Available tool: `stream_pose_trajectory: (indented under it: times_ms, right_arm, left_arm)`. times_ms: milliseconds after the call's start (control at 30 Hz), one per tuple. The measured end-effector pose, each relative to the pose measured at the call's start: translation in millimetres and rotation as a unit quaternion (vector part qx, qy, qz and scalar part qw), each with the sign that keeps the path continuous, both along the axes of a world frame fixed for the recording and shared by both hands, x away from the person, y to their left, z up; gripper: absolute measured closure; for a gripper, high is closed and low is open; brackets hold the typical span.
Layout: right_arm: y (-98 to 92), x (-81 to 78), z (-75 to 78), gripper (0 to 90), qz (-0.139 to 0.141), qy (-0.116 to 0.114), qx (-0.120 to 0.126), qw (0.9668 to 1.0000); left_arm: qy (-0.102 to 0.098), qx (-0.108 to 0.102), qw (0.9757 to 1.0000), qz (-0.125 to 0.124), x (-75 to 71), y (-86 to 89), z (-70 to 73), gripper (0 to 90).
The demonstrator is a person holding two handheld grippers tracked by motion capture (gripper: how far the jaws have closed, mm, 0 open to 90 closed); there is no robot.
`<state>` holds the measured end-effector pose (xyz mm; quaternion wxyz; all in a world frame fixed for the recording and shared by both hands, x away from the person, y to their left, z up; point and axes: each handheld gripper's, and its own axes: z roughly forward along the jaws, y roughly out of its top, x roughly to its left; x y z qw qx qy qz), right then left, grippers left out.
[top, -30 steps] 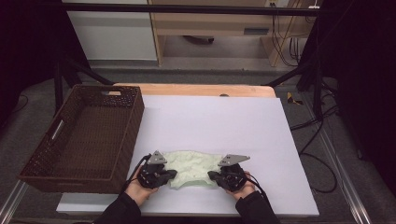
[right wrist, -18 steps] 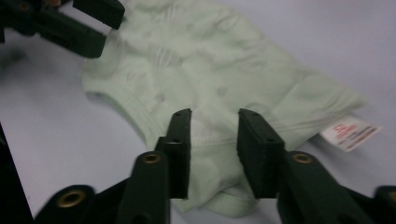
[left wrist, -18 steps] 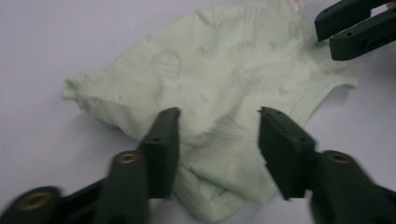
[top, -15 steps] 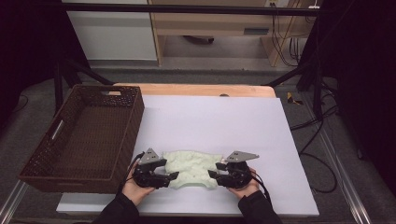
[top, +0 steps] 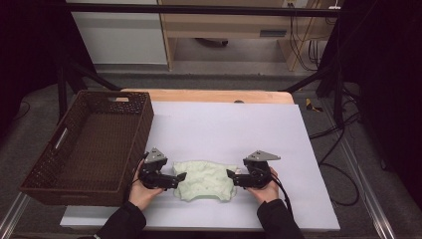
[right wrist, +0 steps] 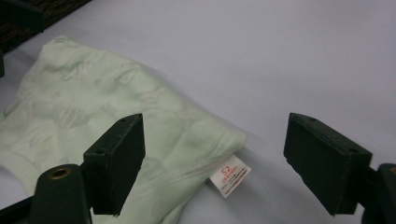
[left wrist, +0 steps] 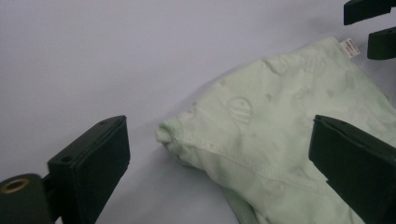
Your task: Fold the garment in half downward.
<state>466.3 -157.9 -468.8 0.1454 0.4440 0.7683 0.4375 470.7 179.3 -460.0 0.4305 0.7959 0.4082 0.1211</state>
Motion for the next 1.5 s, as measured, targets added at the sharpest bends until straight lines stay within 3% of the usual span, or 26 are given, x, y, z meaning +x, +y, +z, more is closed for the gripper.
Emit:
stream_pose_trajectory:
  times_ms: [167,300,433,667,800,967,1167,1367,1500]
  right_arm:
    - [-0.9,11.2,-6.3,29.9,-0.015,0.015,-0.010,0.9997]
    - [0.6,14.3,-10.6,35.7,-0.016,0.026,-0.018,0.9994]
    - [4.4,15.2,-13.6,42.0,-0.016,0.025,-0.031,0.9991]
    - [12.0,12.5,-15.7,57.4,-0.005,0.020,-0.046,0.9987]
    - [14.5,10.9,-16.3,71.4,-0.001,0.017,-0.048,0.9987]
    - [13.4,10.5,-14.8,82.4,-0.003,0.022,-0.047,0.9987]
    - [8.8,11.5,-11.4,83.9,-0.010,0.016,-0.049,0.9986]
    - [1.7,12.8,-7.7,84.0,-0.025,0.007,-0.066,0.9975]
    - [-3.1,13.7,-5.9,84.0,-0.032,0.005,-0.070,0.9970]
  left_arm:
    - [-0.008,0.014,0.9996,0.025,9.8,0.4,-8.6,18.0]
    - [-0.009,0.016,0.9993,0.031,13.6,-0.1,-13.2,32.9]
    - [-0.012,0.025,0.9987,0.041,16.9,0.4,-16.9,41.5]
    - [0.006,0.024,0.9992,0.031,16.6,-1.4,-19.9,57.5]
    - [0.023,0.014,0.9992,0.031,17.4,-1.4,-20.8,63.9]
    - [0.037,0.008,0.9987,0.034,16.5,-2.2,-20.2,70.3]
    - [0.043,-0.005,0.9984,0.037,12.8,-3.0,-18.2,75.0]
    - [0.035,-0.019,0.9990,0.023,7.2,-11.1,-16.3,75.1]
    - [0.021,-0.011,0.9996,0.015,4.3,-15.9,-14.6,75.0]
